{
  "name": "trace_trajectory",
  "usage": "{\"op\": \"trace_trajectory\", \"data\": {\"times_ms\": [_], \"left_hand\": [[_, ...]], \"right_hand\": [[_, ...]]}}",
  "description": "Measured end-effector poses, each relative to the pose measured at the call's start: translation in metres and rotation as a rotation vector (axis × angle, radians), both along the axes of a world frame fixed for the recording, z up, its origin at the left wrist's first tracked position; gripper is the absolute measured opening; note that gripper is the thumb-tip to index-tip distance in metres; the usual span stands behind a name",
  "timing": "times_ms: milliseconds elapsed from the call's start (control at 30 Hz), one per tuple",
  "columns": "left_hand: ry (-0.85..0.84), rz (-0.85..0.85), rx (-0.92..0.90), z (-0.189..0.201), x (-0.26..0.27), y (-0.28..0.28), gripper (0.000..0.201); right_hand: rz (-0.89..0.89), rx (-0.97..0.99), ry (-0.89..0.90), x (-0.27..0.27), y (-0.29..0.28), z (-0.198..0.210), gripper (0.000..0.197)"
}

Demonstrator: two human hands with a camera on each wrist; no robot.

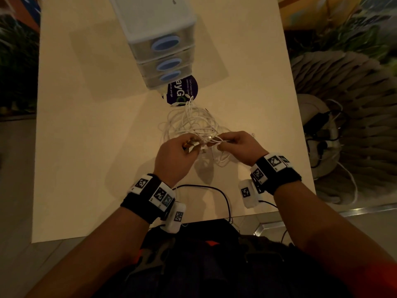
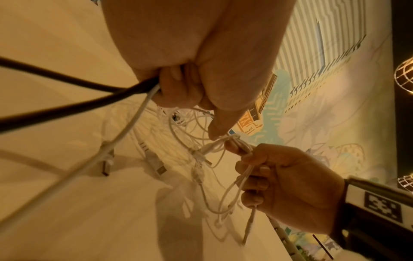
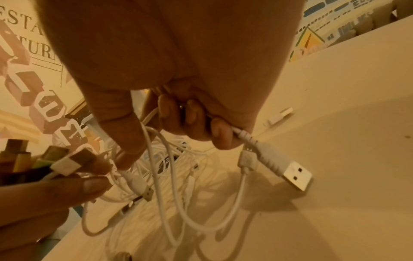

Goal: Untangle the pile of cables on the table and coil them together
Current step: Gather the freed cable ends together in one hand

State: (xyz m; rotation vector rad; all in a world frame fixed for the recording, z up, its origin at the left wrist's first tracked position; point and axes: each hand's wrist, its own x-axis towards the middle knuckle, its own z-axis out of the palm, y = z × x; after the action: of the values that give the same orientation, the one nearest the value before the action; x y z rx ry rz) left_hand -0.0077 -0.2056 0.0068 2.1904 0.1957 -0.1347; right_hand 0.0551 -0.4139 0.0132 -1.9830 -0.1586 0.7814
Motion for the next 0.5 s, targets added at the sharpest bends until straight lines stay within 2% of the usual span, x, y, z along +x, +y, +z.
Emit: {"op": "trace_trajectory", "data": {"times_ms": [133, 233, 267, 400, 500], "left_hand": [[-0.058, -0.031, 0.000, 0.0049, 0.0011, -0.0031, 0.016], [-0.085, -0.112, 0.062, 0.0065, 0.0032, -0.0042, 0.028], [-0.082, -0.134, 0.094, 0.0055, 0.0040, -0.0033, 0.030], [-0.073, -0.194, 0.207, 0.0006, 0.0046, -0.0001, 0.028], [-0.092, -0.191, 0.188, 0.0040, 0.0031, -0.0003, 0.029]], "right_hand": [[0.031, 0.020, 0.001, -0.0013, -0.0009, 0.0014, 0.032], [-0.003, 0.017, 0.005, -0.0029, -0.0005, 0.0008, 0.045], [-0.020, 0.013, 0.012, -0.0035, -0.0006, -0.0009, 0.044], [-0.055, 0.030, 0.053, -0.0038, 0.0003, -0.0032, 0.020], [-0.164, 0.082, 0.118, -0.0002, 0.0018, -0.0007, 0.024]]}}
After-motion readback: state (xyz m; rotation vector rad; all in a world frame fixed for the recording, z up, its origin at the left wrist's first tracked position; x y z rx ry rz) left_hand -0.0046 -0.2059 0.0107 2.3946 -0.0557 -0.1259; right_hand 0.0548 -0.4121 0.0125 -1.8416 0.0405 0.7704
